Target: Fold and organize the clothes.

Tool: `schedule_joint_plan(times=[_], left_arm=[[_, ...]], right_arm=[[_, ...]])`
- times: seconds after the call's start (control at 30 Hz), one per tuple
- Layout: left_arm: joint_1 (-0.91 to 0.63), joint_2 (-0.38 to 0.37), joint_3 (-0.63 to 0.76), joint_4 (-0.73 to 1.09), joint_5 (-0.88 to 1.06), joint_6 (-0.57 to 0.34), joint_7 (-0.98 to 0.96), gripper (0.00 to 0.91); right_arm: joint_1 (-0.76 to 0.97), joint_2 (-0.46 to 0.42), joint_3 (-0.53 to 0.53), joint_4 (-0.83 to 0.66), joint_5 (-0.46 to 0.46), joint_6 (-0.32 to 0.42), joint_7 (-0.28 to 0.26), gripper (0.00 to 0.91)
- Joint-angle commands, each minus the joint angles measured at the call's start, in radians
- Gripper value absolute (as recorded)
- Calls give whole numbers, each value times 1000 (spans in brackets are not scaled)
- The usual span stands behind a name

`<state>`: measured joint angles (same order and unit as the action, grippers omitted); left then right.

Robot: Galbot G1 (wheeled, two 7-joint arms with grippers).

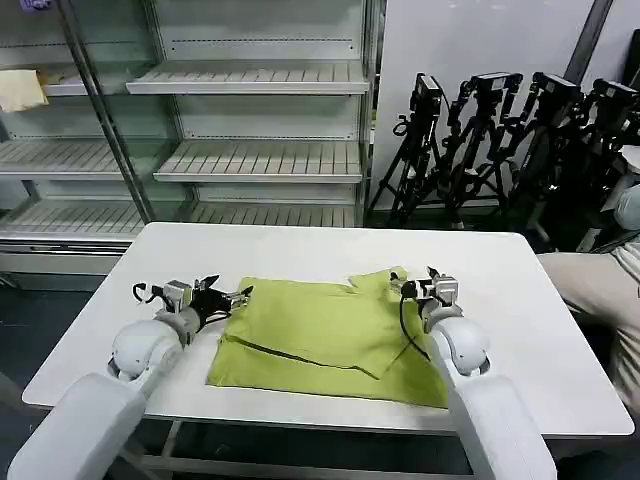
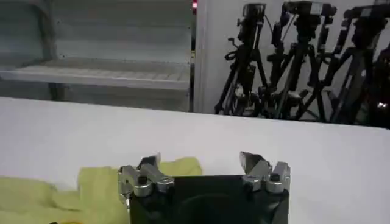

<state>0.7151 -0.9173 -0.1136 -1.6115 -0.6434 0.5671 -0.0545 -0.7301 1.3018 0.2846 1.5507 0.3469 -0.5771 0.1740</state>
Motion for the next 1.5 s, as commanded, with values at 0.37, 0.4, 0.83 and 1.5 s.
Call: schedule_joint_plan(times=[0.37, 0.4, 0.83, 1.5], left_arm=[[-117, -56, 50, 180, 63, 1, 24, 907], [-116, -58, 50, 180, 65, -2, 23, 907], [-94, -63, 51, 165, 60, 9, 61, 10], [30, -41, -26, -52, -29, -60, 41, 10]], right_arm=[[102, 34, -33, -164, 34, -1, -4, 0], [100, 35, -33, -162, 47, -1, -3, 0], [84, 30, -38, -155, 78, -2, -2, 0], [-47, -59, -31, 174, 114, 20, 0, 0]])
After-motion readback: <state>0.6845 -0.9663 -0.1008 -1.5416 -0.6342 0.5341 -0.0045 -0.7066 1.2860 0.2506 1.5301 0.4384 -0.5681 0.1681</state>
